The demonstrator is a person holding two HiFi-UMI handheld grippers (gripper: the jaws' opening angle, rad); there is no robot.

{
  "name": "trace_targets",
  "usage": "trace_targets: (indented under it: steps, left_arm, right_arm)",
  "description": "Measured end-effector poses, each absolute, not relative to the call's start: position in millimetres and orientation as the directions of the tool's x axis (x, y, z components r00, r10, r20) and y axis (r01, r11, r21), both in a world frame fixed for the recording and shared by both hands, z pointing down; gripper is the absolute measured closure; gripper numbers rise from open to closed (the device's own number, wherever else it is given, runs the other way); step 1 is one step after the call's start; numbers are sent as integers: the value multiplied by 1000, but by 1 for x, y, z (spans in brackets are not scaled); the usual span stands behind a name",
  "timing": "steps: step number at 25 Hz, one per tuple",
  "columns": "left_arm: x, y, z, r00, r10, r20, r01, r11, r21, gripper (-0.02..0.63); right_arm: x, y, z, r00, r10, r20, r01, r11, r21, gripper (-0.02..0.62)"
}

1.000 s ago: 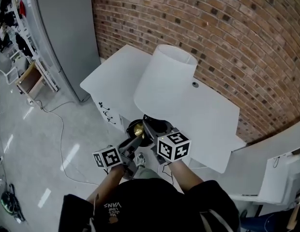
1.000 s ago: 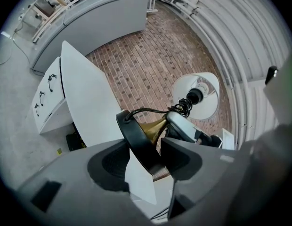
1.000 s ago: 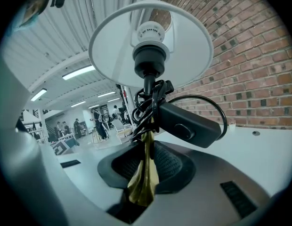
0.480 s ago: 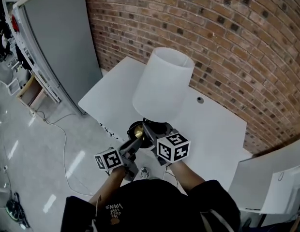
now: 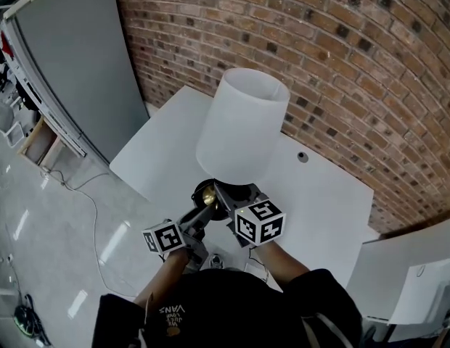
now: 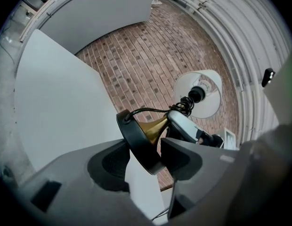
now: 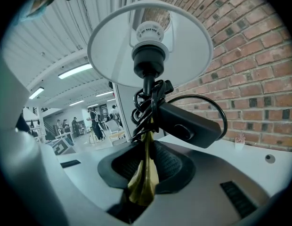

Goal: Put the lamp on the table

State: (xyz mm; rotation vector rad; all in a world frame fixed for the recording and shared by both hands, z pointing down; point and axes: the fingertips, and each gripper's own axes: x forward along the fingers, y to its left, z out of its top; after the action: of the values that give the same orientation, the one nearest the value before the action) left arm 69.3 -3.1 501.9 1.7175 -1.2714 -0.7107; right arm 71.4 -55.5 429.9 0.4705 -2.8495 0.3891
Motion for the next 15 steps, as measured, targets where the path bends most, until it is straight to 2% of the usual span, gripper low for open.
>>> trace_targets:
  steps: [15]
  left_arm:
    - [-24, -57, 512, 559, -826, 75, -413, -199, 889, 400]
  right_arm:
    - [-9, -110, 441, -815, -505, 285, -570, 786, -239, 515]
